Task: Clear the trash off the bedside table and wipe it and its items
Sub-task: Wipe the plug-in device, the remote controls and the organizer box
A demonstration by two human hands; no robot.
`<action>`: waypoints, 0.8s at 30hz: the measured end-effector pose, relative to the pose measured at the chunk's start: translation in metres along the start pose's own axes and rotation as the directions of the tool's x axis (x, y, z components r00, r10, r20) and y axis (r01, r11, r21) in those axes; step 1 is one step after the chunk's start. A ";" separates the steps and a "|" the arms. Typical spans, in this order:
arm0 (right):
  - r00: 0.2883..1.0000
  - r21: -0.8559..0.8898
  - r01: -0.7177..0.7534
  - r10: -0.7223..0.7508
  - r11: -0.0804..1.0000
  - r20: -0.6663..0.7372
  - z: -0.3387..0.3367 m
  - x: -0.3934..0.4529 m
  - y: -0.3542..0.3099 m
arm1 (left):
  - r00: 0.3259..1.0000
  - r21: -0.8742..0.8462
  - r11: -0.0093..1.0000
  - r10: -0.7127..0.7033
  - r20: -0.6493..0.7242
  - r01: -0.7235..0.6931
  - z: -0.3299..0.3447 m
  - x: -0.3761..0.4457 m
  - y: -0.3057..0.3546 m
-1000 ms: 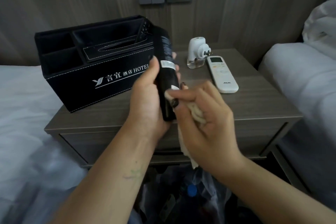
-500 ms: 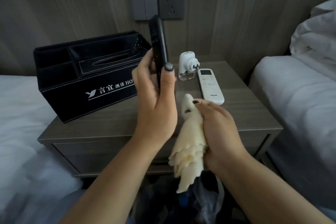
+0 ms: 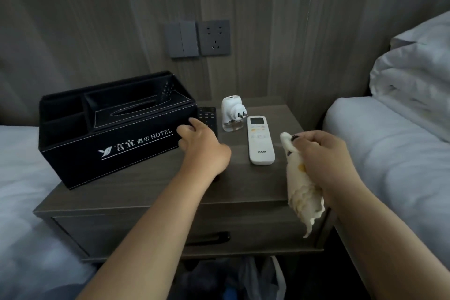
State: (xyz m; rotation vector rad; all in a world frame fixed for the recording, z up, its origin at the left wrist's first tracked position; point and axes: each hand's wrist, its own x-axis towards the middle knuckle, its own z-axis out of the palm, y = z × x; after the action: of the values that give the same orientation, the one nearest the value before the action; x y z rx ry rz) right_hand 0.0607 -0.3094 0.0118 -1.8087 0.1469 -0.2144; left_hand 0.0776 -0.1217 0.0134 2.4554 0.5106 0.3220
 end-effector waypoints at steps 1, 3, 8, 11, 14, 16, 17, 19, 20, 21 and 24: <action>1.000 -0.015 0.006 -0.006 1.000 0.010 0.001 0.000 0.001 | 1.000 0.065 0.998 0.011 -0.002 -0.011 0.003 0.001 0.002; 0.999 -0.026 0.025 -0.024 0.999 0.025 0.005 0.001 0.001 | 1.000 0.174 0.985 0.019 0.007 -0.020 0.012 0.003 0.004; 0.997 -0.041 0.065 -0.063 0.997 0.042 0.020 0.000 -0.003 | 1.000 0.299 0.954 -0.026 -0.008 0.028 0.020 0.014 0.007; 0.993 -0.059 0.096 -0.092 0.994 0.068 0.029 -0.003 -0.005 | 1.000 0.361 0.932 -0.020 -0.024 0.028 0.021 0.017 0.011; 0.990 -0.092 0.125 -0.117 0.988 0.084 0.036 -0.005 -0.007 | 0.999 0.333 0.943 -0.006 -0.052 0.023 0.024 0.016 0.015; 0.988 -0.108 0.138 -0.129 0.985 0.089 0.040 -0.007 -0.008 | 0.999 0.259 0.966 -0.013 -0.046 0.025 0.023 0.013 0.015; 0.987 -0.113 0.145 -0.135 0.983 0.091 0.042 -0.007 -0.009 | 1.000 0.224 0.974 -0.023 -0.021 0.027 0.021 0.012 0.015; 0.985 -0.119 0.157 -0.145 0.980 0.098 0.046 -0.010 -0.011 | 0.999 0.147 0.989 -0.033 0.027 0.028 0.010 0.010 0.012; 0.983 -0.120 0.164 -0.152 0.979 0.105 0.048 -0.011 -0.011 | 1.000 0.096 0.995 -0.013 0.025 0.011 0.001 0.009 0.009; 0.981 -0.120 0.172 -0.158 0.978 0.115 0.050 -0.013 -0.012 | 0.999 0.041 0.998 0.039 -0.013 -0.038 -0.011 0.008 0.006; 0.970 -0.121 0.204 -0.184 0.971 0.157 0.058 -0.020 -0.013 | 0.876 0.013 0.945 0.308 -0.371 -0.327 -0.054 0.010 -0.008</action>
State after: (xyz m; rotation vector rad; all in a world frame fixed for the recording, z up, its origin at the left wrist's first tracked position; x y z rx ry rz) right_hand 0.0538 -0.2466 0.0091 -1.9693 -0.1226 -0.2152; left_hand 0.0659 -0.0838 0.0518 2.4323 0.2390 0.9356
